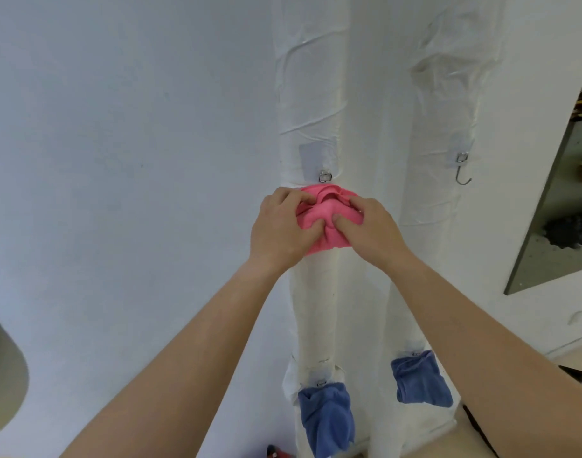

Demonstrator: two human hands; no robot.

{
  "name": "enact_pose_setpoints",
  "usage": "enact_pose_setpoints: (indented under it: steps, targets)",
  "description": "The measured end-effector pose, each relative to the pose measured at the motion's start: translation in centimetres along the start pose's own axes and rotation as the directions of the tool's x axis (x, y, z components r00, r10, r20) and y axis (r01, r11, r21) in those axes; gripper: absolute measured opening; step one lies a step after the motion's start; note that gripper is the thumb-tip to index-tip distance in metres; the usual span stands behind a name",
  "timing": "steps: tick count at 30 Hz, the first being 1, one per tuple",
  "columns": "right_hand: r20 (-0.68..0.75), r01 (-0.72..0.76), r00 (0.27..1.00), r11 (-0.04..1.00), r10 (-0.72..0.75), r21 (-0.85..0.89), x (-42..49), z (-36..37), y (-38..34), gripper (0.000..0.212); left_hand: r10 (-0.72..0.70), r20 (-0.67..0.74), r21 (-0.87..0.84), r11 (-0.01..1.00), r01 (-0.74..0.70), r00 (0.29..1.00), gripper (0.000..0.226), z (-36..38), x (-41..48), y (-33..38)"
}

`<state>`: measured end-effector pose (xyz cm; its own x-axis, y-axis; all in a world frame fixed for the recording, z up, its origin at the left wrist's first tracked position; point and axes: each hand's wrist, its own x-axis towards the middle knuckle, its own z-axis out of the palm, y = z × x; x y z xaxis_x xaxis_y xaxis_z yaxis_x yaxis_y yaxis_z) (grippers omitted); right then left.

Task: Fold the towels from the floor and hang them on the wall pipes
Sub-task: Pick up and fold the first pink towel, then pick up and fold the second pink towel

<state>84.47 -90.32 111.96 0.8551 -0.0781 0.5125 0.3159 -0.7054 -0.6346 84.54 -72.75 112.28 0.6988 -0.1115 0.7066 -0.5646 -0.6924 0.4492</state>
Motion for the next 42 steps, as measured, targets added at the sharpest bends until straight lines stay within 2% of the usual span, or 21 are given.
enact_pose_setpoints:
  steps: [6,10,17,23,29,35,38,42]
  targets:
    - [-0.097,0.071,0.993,0.997,-0.073,-0.029,0.1,-2.5,-1.8,0.055,-0.017,-0.039,-0.028,0.999,0.016,0.999,0.030,-2.4,0.5,0.9]
    - [-0.084,0.098,0.991,0.989,-0.108,-0.107,-0.1,-2.9,-3.3,0.047,-0.056,-0.061,-0.027,0.998,0.054,0.997,0.029,-3.7,-0.1,0.5]
    - [0.009,0.224,0.973,0.944,-0.229,-0.244,-4.5,-0.3,-9.7,0.037,-0.214,-0.001,0.070,0.974,0.213,0.977,0.037,-8.8,-5.1,-2.5]
    - [0.223,0.377,0.918,0.894,-0.327,-0.242,-12.5,8.5,-17.8,0.040,-0.406,0.060,0.232,0.894,0.383,0.912,0.040,-17.5,-15.1,-7.9]
    - [0.549,0.490,0.759,0.863,-0.351,-0.125,-26.8,21.7,-26.7,0.045,-0.603,0.049,0.433,0.731,0.527,0.796,0.044,-30.0,-32.9,-14.9]
    - [0.786,0.521,0.548,0.852,-0.285,-0.055,-42.7,33.1,-34.2,0.049,-0.782,0.048,0.534,0.546,0.645,0.622,0.044,-41.6,-51.3,-18.8]
    - [0.860,0.573,0.423,0.819,-0.284,-0.011,-49.4,37.2,-36.5,0.048,-0.854,0.036,0.565,0.446,0.694,0.519,0.043,-45.4,-59.0,-19.7]
    - [0.922,0.598,0.269,0.799,-0.279,0.067,-56.3,42.4,-37.4,0.050,-0.940,0.009,0.592,0.280,0.756,0.341,0.038,-47.8,-68.1,-21.2]
